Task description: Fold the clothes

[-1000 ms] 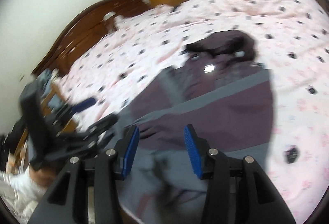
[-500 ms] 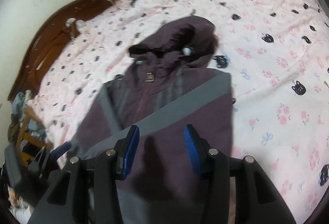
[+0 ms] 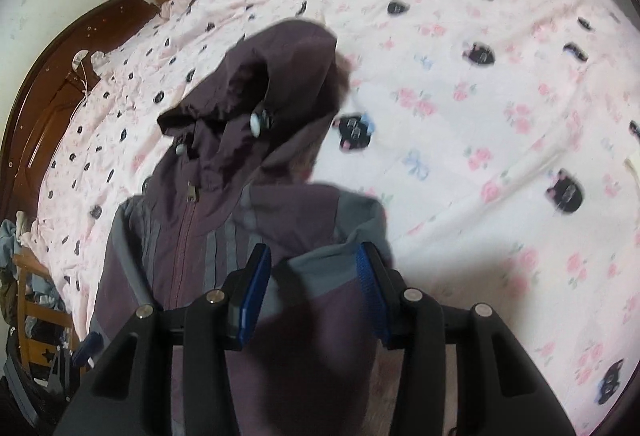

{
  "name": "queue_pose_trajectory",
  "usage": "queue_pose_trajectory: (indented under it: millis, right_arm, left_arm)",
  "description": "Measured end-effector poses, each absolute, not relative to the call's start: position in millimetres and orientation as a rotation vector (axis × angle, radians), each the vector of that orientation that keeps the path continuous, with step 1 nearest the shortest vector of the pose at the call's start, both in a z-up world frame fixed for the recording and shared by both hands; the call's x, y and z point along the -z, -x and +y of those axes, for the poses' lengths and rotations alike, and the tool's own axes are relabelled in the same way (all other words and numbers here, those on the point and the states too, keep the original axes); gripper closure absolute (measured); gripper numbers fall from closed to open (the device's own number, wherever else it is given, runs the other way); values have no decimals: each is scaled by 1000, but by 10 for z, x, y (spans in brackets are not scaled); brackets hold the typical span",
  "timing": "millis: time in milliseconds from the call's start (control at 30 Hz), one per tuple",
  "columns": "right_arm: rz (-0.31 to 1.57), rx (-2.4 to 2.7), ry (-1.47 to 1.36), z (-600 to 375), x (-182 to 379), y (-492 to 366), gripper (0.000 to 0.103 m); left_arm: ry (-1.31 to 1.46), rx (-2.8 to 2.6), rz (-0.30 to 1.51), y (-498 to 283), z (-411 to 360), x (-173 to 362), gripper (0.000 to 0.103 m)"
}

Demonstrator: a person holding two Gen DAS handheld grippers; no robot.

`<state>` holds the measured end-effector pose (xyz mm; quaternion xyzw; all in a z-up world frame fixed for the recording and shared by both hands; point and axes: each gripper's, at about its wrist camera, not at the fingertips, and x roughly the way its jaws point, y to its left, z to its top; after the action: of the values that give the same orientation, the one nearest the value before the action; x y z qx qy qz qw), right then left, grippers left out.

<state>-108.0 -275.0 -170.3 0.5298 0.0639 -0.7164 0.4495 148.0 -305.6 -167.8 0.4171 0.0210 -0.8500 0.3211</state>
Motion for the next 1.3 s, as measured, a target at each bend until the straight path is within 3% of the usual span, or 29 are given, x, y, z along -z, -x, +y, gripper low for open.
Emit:
queue_pose_trajectory:
  millis: [333, 733, 1067, 1233, 1300]
  right_arm:
    - [64, 1674, -1189, -2606, 1275, 1032, 45]
    - [361, 1689, -1307, -3129, 1699, 1081, 44]
    - [367, 1733, -1136, -2888, 1306, 878, 44]
    - [524, 1774, -953, -2318, 1062, 322, 44]
    - [587, 1788, -881, -2071, 973, 92, 39]
  left_arm:
    - [-1022, 2246, 61, -1558, -3047, 1539, 18]
    - [-1070, 2217, 21, -1524, -3048, 1653, 18]
    - [-1063, 2227, 37, -1522, -3055, 1631, 18]
    - [-1031, 2243, 35, -1544, -3031, 1552, 18]
    - [-1012, 2252, 37, -1565, -3026, 1509, 18]
